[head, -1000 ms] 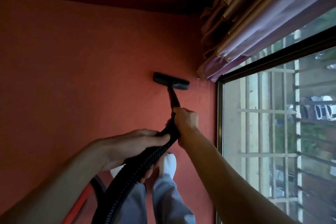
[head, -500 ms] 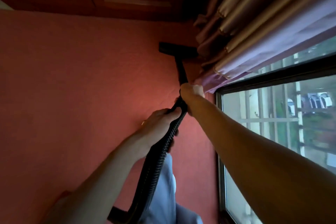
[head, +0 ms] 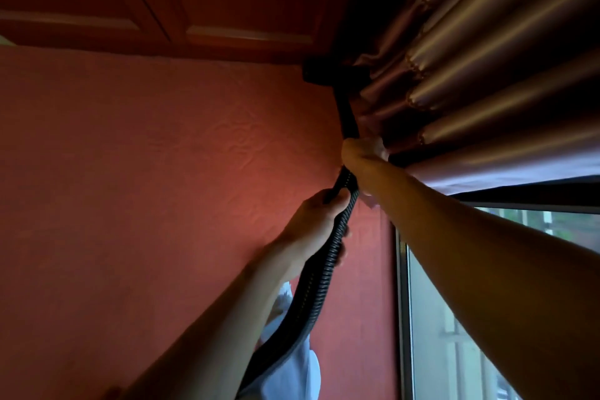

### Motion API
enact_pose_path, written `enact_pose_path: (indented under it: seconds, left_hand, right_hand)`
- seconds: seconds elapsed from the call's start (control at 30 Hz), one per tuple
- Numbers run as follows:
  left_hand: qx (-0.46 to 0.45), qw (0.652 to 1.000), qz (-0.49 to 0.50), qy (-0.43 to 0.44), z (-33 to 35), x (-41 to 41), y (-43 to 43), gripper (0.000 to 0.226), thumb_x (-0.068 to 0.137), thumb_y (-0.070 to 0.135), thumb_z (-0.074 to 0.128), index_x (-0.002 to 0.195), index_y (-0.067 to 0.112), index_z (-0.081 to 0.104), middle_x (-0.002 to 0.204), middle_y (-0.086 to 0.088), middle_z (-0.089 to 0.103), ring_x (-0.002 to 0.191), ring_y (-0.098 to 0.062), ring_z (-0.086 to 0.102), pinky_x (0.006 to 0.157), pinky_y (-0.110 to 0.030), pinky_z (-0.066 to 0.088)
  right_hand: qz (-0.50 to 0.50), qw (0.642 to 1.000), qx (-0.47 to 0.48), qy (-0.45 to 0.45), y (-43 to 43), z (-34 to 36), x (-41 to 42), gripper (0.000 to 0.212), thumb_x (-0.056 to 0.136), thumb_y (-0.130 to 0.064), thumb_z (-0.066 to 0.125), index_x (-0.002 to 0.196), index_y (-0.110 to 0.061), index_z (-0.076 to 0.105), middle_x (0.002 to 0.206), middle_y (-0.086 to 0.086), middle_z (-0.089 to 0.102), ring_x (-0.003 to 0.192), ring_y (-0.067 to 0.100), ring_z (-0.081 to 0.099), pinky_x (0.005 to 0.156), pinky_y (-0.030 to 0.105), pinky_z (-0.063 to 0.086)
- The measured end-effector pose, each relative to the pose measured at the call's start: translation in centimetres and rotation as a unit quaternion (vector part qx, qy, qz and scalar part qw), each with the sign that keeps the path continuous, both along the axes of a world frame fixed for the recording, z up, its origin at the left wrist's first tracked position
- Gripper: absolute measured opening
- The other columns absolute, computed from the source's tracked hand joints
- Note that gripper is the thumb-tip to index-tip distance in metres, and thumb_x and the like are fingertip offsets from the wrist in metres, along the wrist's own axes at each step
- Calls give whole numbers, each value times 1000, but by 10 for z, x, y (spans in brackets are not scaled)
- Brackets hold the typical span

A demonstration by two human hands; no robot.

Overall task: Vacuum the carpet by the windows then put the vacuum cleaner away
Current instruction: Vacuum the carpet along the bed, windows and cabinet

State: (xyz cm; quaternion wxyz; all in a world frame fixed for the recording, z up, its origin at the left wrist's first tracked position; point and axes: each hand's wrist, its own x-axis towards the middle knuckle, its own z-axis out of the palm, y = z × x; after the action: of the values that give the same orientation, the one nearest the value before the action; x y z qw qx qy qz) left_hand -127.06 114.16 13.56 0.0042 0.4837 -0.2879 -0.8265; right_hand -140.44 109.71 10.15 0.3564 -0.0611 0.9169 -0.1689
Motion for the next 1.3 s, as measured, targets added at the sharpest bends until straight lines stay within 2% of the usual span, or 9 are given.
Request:
enact_pose_path:
  seconds: [0.13, 0.27, 0.33, 0.47, 0.73, 1.0, 1.13, 1.23, 1.3]
  left_hand:
    - [17, 1000, -4, 5, -8, -13, 23, 32, 101, 42, 50, 112, 14, 56, 67, -9, 54, 39, -20, 48, 39, -23, 43]
    - [26, 999, -35, -12, -8, -18, 53, 36, 100, 45, 50, 108, 10, 53, 67, -8, 55, 37, -19, 49, 38, -24, 42]
    - [44, 997, -54, -17, -5, -15, 65, 42, 100, 45, 52, 112, 5, 52, 66, -8, 55, 38, -19, 49, 39, -24, 42]
    - [74, 993, -84, -20, 10, 5, 93, 35, 99, 44, 54, 98, 9, 53, 61, -9, 55, 38, -19, 49, 39, -22, 42]
    - [81, 992, -88, -46, 42, 50, 183, 40, 96, 46, 57, 97, 5, 58, 52, -7, 57, 35, -20, 49, 38, -22, 41]
    - [54, 983, -146, -92, 92, 103, 280, 53, 95, 54, 55, 73, 6, 55, 45, -7, 54, 35, -19, 48, 41, -23, 39]
    - [35, 972, -198, -117, 105, 129, 324, 48, 95, 54, 54, 81, 8, 57, 56, -7, 57, 40, -17, 51, 41, -23, 42]
    - [30, 962, -239, -126, 114, 150, 345, 53, 97, 53, 51, 92, 0, 58, 60, -13, 56, 40, -19, 51, 39, -22, 42]
    - [49, 962, -239, -124, 117, 165, 358, 55, 97, 53, 52, 84, 0, 61, 53, -11, 58, 39, -21, 51, 40, -23, 42]
  right_hand:
    - [38, 999, 24, -7, 20, -11, -11, 40, 89, -26, 48, 123, -10, 60, 112, 15, 69, 102, 33, 67, 88, 43, 57]
    - [52, 998, 45, -9, 58, -37, -21, 52, 76, -34, 50, 124, -20, 62, 106, 15, 71, 95, 35, 68, 84, 45, 58]
    - [44, 997, 55, -14, 81, -36, -19, 52, 75, -34, 53, 124, -17, 59, 104, 15, 70, 92, 36, 69, 81, 46, 59]
    - [46, 997, 61, -32, 124, -13, 4, 40, 83, -28, 51, 115, -9, 64, 105, 18, 71, 93, 36, 69, 83, 44, 58]
    - [65, 994, 69, -53, 215, 27, 51, 40, 90, -21, 49, 127, -10, 61, 118, 15, 67, 105, 32, 65, 80, 30, 52]
    - [33, 990, 94, -104, 330, 57, 106, 43, 87, -20, 49, 127, -8, 61, 119, 17, 66, 110, 34, 64, 94, 37, 54]
    - [3, 985, 105, -135, 387, 70, 136, 43, 86, -18, 48, 125, -8, 62, 118, 16, 67, 110, 35, 64, 95, 39, 53]
    - [-16, 983, 104, -150, 423, 71, 159, 42, 86, -18, 47, 125, -12, 63, 117, 15, 68, 110, 34, 64, 93, 33, 52]
    - [-27, 984, 96, -149, 440, 70, 173, 41, 86, -18, 47, 124, -15, 63, 115, 15, 68, 108, 33, 64, 88, 31, 50]
